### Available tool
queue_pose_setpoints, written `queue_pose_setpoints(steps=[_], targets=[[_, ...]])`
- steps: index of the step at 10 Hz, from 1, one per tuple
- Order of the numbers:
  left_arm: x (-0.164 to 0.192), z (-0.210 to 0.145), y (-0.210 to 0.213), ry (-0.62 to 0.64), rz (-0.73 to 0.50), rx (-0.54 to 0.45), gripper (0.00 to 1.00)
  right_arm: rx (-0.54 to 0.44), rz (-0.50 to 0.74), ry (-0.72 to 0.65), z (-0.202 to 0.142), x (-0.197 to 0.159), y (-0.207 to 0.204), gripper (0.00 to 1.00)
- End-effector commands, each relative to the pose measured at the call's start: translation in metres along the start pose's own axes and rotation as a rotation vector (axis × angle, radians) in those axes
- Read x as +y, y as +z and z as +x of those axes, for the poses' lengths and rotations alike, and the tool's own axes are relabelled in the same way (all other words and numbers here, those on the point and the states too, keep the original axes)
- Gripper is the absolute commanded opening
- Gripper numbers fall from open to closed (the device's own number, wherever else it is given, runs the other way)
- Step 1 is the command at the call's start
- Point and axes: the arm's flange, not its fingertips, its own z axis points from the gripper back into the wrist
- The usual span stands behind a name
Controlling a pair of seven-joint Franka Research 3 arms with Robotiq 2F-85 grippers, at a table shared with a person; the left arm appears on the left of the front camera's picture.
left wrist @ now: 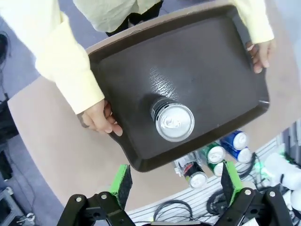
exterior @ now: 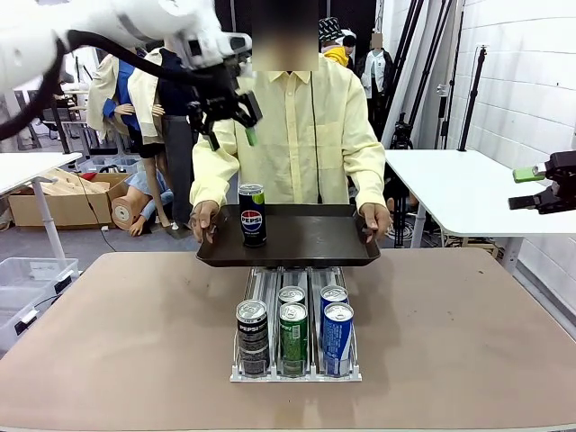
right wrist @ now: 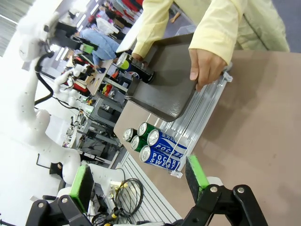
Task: Retrieve and hand over the desired beverage to the person.
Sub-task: Pick up another can of the same type that the person held from the Automatic Can Dispenser.
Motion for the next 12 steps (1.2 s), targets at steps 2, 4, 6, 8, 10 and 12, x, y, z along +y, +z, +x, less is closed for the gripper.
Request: queue_pose_setpoints(steps=[2, 4, 6, 8, 10, 12], targets=[[0.065, -0.080, -0.004, 0.062, -0.218, -0.072, 1.00, 0.002, 0.003, 0.008, -0.001, 0.000, -0.001, 1.00], [0.124, -0.134, 0.000, 0.141, -0.375, -0.147, 1.00, 0.002, 0.003, 0.008, -0.001, 0.000, -0.001, 1.00], [0.169, -0.166, -0.001, 0.161, -0.480, -0.164, 1.00, 0.002, 0.003, 0.008, -0.001, 0.000, -0.001, 1.00], [0.220, -0.201, -0.012, 0.134, -0.654, -0.268, 1.00, 0.002, 0.003, 0.008, -0.001, 0.000, -0.001, 1.00], [0.258, -0.228, -0.034, 0.169, -0.798, -0.350, 1.00, 0.002, 0.003, 0.008, -0.001, 0.000, -0.001, 1.00], [0.286, -0.247, -0.065, 0.174, -0.897, -0.407, 1.00, 0.002, 0.003, 0.008, -0.001, 0.000, -0.001, 1.00]])
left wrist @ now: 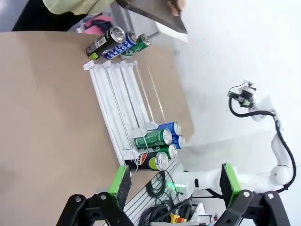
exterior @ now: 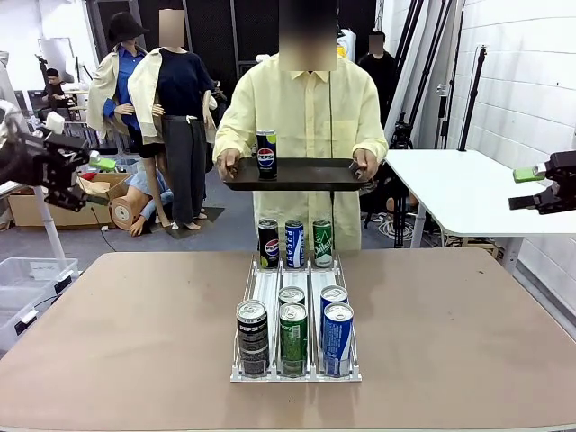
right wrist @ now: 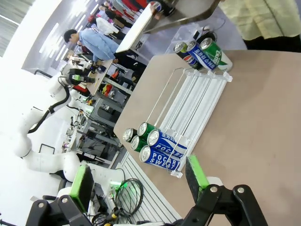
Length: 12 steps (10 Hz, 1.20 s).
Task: Retrieve and hand over the desired beverage to the person.
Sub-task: Pick up another can of the same type that the person held from the Automatic Can Dispenser.
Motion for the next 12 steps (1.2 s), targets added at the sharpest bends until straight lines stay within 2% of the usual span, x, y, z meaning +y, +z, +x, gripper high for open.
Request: queue_pose_setpoints(steps=[1, 2, 4, 5, 12], targets=[[0.019, -0.010, 0.001, -0.033, -0.095, -0.022, 1.00, 0.002, 0.003, 0.008, -0.001, 0.000, -0.002, 1.00], [0.025, -0.018, 0.005, -0.072, -0.125, -0.053, 1.00, 0.002, 0.003, 0.008, -0.001, 0.000, -0.002, 1.00], [0.028, -0.019, 0.005, -0.112, -0.144, -0.046, 1.00, 0.002, 0.003, 0.008, -0.001, 0.000, -0.002, 1.00], [0.030, -0.018, 0.003, -0.051, -0.097, -0.038, 1.00, 0.002, 0.003, 0.008, -0.001, 0.000, -0.002, 1.00], [0.032, -0.019, 0.002, -0.067, -0.109, -0.033, 1.00, 0.002, 0.003, 0.008, -0.001, 0.000, -0.002, 1.00]])
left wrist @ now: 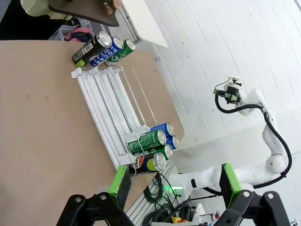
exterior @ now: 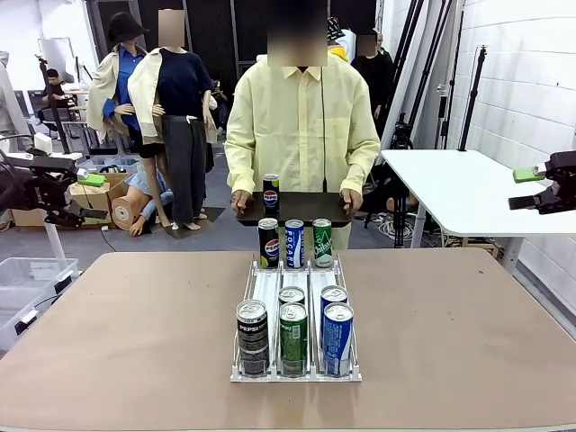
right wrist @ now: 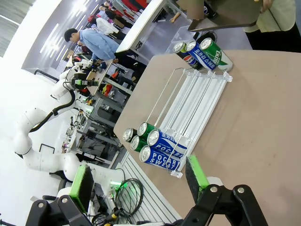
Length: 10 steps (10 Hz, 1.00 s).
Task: Retrieve and hand over the desired beverage to the person.
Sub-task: Pick up another can of the same type that the person held from the Automatic Can Dispenser.
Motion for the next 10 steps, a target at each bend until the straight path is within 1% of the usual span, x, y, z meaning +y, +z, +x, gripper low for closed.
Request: queue_pose_setpoints(steps=[1, 2, 4, 5, 10], targets=[[-0.0027, -0.0001, -0.0020, -0.004, -0.007, 0.013, 1.00, 0.002, 0.003, 0.008, -0.0012, 0.0000, -0.0015, 1.00], [-0.0034, -0.0009, 0.0002, 0.003, -0.028, 0.014, 1.00, 0.002, 0.003, 0.008, -0.0012, 0.0000, -0.0015, 1.00], [-0.0023, -0.0023, 0.0008, -0.001, -0.019, 0.036, 1.00, 0.002, 0.003, 0.008, -0.0012, 0.0000, -0.0015, 1.00], [-0.0016, -0.0009, -0.0026, 0.000, -0.013, 0.012, 1.00, 0.002, 0.003, 0.008, -0.0012, 0.0000, -0.0015, 1.00], [-0.0016, -0.0009, -0.0026, 0.000, -0.013, 0.012, 1.00, 0.002, 0.003, 0.008, -0.0012, 0.0000, -0.0015, 1.00]])
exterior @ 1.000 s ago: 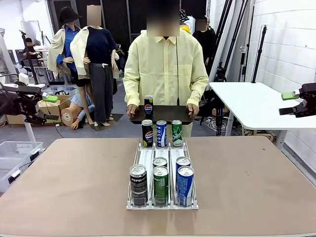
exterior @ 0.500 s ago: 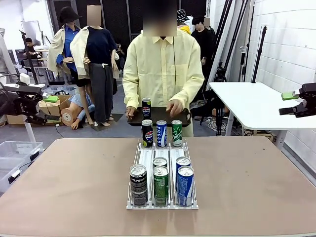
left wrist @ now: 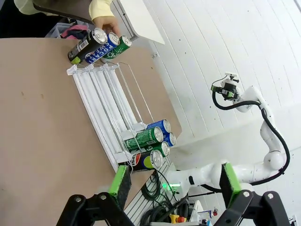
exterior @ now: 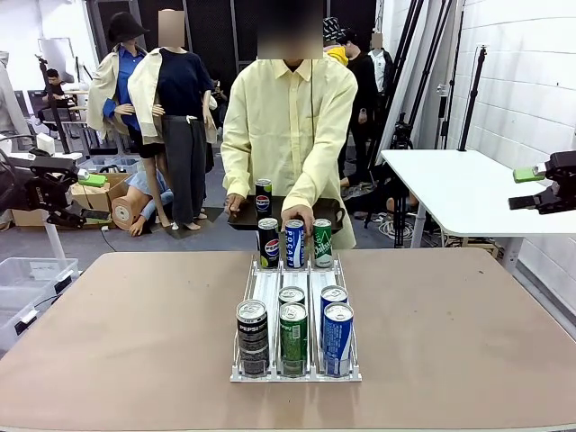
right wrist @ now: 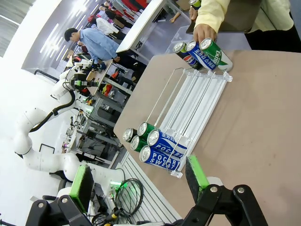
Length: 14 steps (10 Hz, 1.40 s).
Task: Retrieve and hand over the desired beverage to the person.
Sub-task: Pick up another can of the same type that the person held from the Automatic Can Dispenser.
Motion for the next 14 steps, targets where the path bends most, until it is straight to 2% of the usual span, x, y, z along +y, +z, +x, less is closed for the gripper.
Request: queue_pose_setpoints(steps=[1, 14], targets=[[0.0000, 0.0006, 0.0008, -0.001, 0.003, -0.006, 1.00, 0.002, 0.003, 0.008, -0.0012, 0.0000, -0.0015, 1.00], [0.0000, 0.0006, 0.0008, -0.001, 0.003, -0.006, 1.00, 0.002, 0.003, 0.008, -0.0012, 0.0000, -0.0015, 1.00]])
